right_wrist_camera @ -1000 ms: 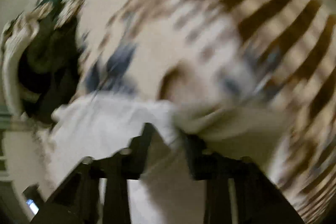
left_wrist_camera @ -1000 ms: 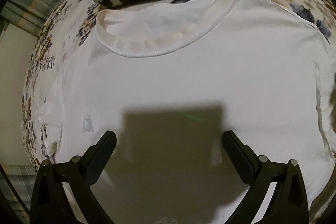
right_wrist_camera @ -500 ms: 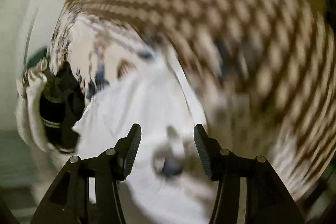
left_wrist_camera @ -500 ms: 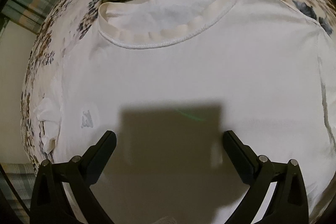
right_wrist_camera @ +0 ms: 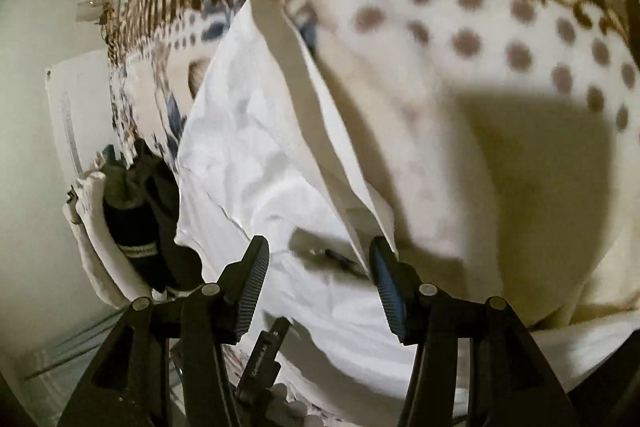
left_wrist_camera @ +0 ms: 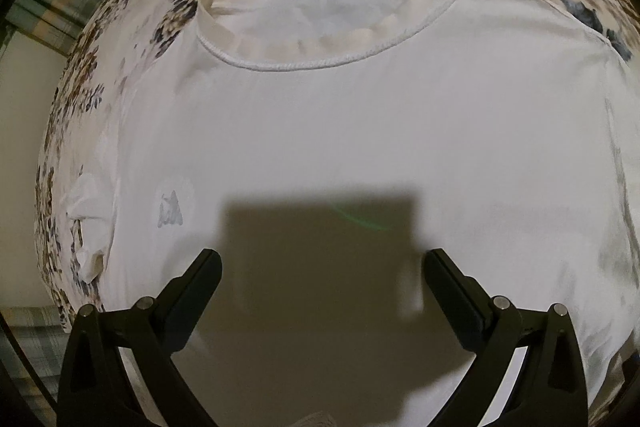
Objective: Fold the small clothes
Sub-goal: 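Grasp the T-shirt side edge and sleeve with the right gripper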
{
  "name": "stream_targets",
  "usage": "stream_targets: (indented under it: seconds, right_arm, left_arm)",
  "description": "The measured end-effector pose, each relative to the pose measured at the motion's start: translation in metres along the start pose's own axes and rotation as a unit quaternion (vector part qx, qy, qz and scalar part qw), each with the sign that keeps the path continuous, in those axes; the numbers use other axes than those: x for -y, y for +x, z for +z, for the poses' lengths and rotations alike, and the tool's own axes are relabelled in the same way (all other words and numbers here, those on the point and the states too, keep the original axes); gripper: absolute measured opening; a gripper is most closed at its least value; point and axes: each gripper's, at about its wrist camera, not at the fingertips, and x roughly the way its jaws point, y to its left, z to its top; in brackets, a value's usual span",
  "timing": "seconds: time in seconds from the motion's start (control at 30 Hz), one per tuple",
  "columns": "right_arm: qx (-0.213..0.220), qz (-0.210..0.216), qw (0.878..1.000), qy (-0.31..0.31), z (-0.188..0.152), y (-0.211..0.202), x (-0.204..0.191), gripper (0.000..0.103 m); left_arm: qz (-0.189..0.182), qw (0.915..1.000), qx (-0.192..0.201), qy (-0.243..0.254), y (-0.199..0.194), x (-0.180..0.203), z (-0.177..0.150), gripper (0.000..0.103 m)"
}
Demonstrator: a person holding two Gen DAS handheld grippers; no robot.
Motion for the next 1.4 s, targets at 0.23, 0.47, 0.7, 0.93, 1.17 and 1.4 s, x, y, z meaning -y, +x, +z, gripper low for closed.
stream_targets:
  seconds: [0.23,0.47,0.7,0.93,1.17,1.4]
  right_arm:
    - [-0.040,-0.025,0.997,-0.058,-0.023,0.012,-0.024,0.061]
    - [0.053,-0.070,0.994,-0.062,0.004,-0.029,-0.020,0.062]
    - [0.053,-0.098,0.986,-0.122,0.076,-0.002,-0.037,0.067]
    - [0.117,-0.173,0.943,-0.261,0.072,-0.010,-0.097,0.004]
    - [0.128,-0.209,0.915,-0.321,0.109,-0.018,-0.138,0.004]
    - [0.083,-0.151,0.951,-0.258,0.065,-0.066,-0.094,0.052]
  left_arm:
    - [-0.003,1.0000,-0.002,0.001,0.001,-0.005,-0.004,0.103]
    - [-0.003,1.0000,-0.002,0.003,0.000,-0.010,-0.004,0.103]
    - [-0.002,1.0000,-0.003,-0.001,0.001,-0.011,-0.003,0.103]
    - [-0.002,0.9999,0.010,0.013,-0.005,-0.002,-0.003,0.103]
    - [-0.004,0.9992,0.028,0.029,-0.013,0.012,0.005,0.103]
    - [-0.009,0.9992,0.017,0.035,-0.010,0.016,0.003,0.103]
